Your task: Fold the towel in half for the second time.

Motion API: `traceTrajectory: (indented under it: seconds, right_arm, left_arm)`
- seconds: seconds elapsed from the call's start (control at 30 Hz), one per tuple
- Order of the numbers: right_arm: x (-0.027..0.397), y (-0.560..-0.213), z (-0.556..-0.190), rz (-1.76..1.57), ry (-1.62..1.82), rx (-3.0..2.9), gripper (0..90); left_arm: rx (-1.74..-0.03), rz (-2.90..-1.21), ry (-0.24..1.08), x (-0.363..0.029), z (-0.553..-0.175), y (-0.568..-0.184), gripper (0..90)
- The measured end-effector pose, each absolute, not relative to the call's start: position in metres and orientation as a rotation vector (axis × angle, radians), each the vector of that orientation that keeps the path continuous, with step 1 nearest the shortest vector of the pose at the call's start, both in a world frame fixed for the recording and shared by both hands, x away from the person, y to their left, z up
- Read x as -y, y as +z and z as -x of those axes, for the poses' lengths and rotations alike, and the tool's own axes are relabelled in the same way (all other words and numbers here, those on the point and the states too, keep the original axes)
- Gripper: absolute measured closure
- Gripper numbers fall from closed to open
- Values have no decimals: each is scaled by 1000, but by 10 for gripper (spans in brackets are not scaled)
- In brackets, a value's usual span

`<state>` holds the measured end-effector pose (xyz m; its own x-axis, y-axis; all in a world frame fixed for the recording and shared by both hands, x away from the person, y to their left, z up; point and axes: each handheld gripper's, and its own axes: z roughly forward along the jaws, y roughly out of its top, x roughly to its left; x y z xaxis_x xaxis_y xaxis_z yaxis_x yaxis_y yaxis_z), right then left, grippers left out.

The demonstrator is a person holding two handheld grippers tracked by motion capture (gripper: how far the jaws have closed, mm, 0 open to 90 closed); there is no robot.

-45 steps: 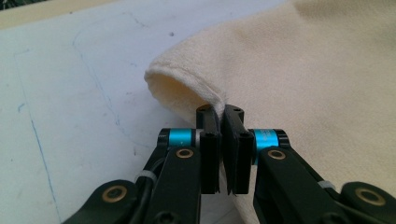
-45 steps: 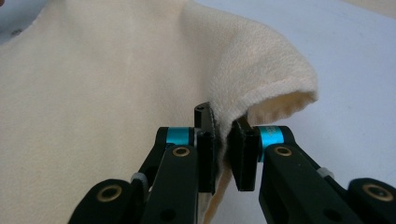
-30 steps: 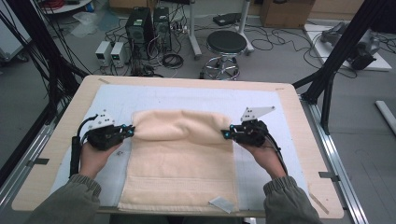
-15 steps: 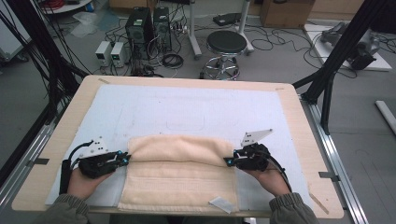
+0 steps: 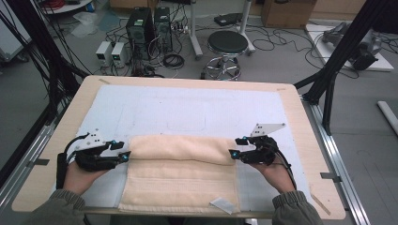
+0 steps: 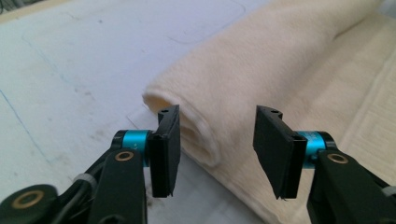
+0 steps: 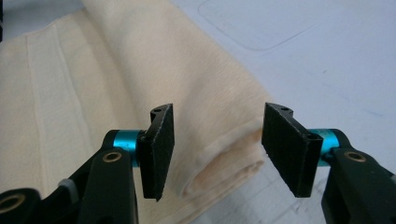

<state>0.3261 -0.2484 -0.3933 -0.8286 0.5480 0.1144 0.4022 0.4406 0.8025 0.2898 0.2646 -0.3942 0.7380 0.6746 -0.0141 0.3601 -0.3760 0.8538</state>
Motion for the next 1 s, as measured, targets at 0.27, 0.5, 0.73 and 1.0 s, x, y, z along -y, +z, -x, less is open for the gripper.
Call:
traceTrajectory:
  seconds: [0.27, 0.5, 0.73, 1.0]
  right_arm:
    - [238, -395, -352, -889, 1340, -2524, 409]
    - [235, -415, -372, -950, 1317, -2582, 390]
    - [233, -418, -373, -914, 1376, -2687, 667]
    - [230, -406, -360, -789, 1358, -2693, 815]
  left_arm:
    - [-845, -1957, 392, -259, -328, -396, 425]
    - [-916, -1992, 289, -255, -351, -415, 385]
    - [-879, -2028, 212, -252, -354, -421, 614]
    - [-812, -2014, 288, -254, -339, -407, 835]
